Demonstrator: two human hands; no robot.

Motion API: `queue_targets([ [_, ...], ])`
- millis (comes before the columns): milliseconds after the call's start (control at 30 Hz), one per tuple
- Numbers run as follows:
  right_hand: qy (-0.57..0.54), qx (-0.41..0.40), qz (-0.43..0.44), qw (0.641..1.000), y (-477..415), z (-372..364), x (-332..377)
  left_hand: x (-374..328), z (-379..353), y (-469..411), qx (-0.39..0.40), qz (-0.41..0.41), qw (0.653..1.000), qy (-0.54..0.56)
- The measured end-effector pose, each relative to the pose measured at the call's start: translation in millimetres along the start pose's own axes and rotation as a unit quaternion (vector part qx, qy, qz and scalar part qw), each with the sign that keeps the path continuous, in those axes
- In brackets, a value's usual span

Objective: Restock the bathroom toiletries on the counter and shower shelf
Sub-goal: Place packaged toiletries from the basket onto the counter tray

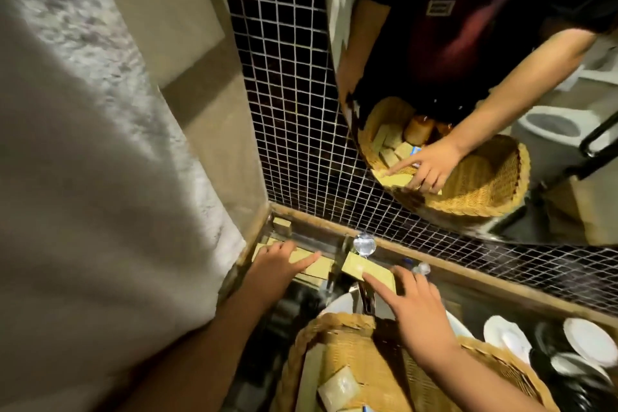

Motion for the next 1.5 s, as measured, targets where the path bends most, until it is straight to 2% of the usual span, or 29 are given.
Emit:
queue_targets([
  [233,-0.007,0.003,-0.024,1.000,3.4,-2.7,-11.5,8.9,-31.7,-22.0,0.112,0.045,0.991,0.048],
  [433,-0.078,0.013,-0.076,0.994,11.8,-5.6,-8.8,5.0,-43.4,-37.2,0.112,0.018,0.994,0.009],
  [567,-0.126,0.016,-0.074,0.989,10.9,-1.7,-2.2,8.7,-47.9,-42.8,0.116,0.018,0.993,0.000],
  [867,-0.148,0.013,-0.045,0.988,5.6,4.1,15.3,28.8,-52.4,-53.8,0.105,0.073,0.988,0.091],
  [1233,-0.132,0.028,-0.052,0.989,-10.2,1.7,16.2,27.3,-66.2,-45.5,0.112,0.072,0.985,0.114],
  [1500,-0.114,0.023,-0.050,0.992,-8.8,-2.7,12.3,13.4,-95.8,-23.0,0.156,0.034,0.985,0.067],
])
Point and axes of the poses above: each hand's wrist, its own y-axis away from the middle knuckle, its own z-axis out of the back of the hand, x = y × z, the point moved 8 cm from there along -y, towards the middle knuckle, and after that the axes turned 11 degrees about y, right-handed, at the moved point
